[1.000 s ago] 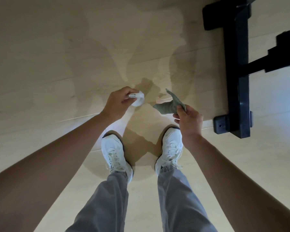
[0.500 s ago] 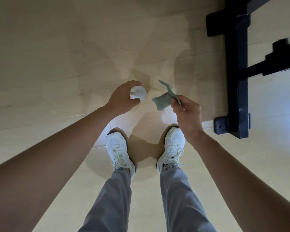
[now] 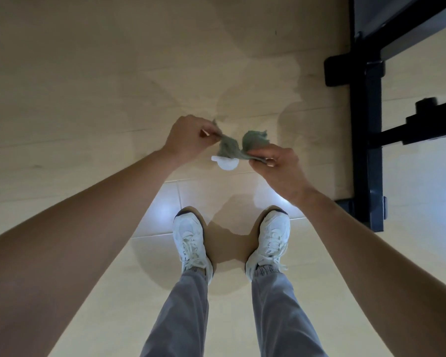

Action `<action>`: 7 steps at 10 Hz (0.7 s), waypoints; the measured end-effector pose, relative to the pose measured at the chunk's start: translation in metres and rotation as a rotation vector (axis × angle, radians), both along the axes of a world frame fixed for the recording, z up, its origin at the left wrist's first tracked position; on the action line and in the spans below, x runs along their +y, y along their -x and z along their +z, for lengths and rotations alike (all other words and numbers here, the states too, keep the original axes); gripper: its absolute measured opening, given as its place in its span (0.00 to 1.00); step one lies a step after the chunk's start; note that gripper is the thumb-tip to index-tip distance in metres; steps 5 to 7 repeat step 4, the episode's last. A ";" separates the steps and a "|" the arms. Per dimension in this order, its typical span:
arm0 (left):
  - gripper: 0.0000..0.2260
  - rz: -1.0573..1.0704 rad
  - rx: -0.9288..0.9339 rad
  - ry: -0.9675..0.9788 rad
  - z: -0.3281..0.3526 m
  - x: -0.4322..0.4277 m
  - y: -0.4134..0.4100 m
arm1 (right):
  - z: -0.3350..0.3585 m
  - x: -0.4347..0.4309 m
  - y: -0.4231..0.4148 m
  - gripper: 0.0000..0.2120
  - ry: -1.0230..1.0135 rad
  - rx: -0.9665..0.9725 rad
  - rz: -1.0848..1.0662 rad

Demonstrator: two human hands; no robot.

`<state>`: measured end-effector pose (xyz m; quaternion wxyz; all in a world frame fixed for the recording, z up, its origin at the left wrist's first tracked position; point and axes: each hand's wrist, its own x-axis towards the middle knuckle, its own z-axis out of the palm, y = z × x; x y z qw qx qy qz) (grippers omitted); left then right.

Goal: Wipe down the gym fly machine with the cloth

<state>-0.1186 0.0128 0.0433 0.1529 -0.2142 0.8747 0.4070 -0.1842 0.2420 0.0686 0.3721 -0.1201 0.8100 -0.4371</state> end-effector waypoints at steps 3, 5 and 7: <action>0.08 0.184 -0.003 0.255 0.004 0.032 -0.118 | -0.016 0.006 -0.069 0.17 -0.173 -0.038 0.098; 0.22 0.292 -0.287 -0.062 -0.012 0.049 -0.136 | -0.020 0.008 -0.080 0.27 -0.321 -0.244 0.199; 0.22 0.292 -0.287 -0.062 -0.012 0.049 -0.136 | -0.020 0.008 -0.080 0.27 -0.321 -0.244 0.199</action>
